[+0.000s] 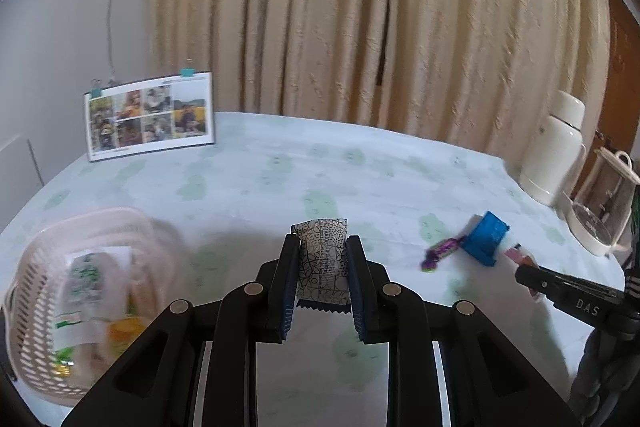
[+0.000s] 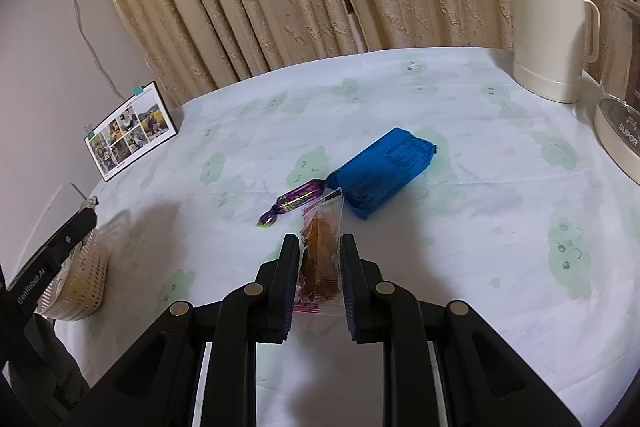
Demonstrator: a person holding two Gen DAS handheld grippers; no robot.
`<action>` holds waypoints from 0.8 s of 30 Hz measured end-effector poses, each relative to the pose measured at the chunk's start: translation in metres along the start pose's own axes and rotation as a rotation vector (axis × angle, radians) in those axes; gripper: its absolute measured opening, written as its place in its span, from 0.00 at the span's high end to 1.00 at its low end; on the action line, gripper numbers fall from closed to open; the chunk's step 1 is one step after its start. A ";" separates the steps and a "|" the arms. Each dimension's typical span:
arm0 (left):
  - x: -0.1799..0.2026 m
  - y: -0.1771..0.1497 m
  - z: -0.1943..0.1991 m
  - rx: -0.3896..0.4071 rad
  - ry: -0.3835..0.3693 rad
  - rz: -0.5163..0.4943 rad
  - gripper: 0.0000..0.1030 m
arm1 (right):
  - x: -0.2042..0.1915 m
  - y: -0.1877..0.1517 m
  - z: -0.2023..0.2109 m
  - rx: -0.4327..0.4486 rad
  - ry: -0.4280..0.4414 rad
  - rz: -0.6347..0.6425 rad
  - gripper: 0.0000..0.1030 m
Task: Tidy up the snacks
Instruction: 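Lift and carry both snacks toward the pink basket with both tools, then open the left tool to drop the silver snack into the basket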
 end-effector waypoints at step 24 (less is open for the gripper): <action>-0.138 -0.003 0.041 0.036 0.226 0.146 0.76 | -0.054 -0.011 -0.003 -0.027 0.053 0.071 0.82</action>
Point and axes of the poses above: each gripper's, at about its wrist camera, not at the fingertips, and z roughly against the way its jaws point, x to its right, y to its top, the point moved 7 cm from there along -z, roughly the way its jaws point, and after that the axes turned 10 degrees about x, right-handed, at the moved point
